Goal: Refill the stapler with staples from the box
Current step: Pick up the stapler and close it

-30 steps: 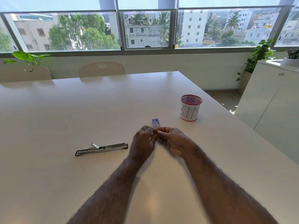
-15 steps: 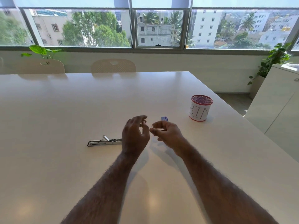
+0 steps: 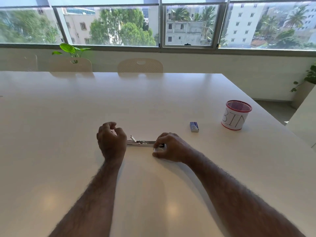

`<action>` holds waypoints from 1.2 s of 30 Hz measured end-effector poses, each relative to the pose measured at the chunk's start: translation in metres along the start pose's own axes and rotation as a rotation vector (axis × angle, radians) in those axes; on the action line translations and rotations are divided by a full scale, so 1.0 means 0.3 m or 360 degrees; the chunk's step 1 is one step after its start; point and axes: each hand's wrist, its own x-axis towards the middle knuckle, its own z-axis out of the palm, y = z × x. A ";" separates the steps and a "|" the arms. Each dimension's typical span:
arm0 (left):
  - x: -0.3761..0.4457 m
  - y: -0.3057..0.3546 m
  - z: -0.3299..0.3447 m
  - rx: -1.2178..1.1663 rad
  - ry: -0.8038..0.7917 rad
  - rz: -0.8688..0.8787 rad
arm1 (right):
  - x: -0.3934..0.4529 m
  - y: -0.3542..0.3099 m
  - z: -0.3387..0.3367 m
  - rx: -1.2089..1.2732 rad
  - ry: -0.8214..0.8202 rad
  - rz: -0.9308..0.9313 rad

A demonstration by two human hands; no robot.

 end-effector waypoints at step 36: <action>-0.136 0.123 0.074 -0.1696 -0.1458 -0.1647 | -0.034 -0.139 -0.115 0.0611 0.0139 0.0124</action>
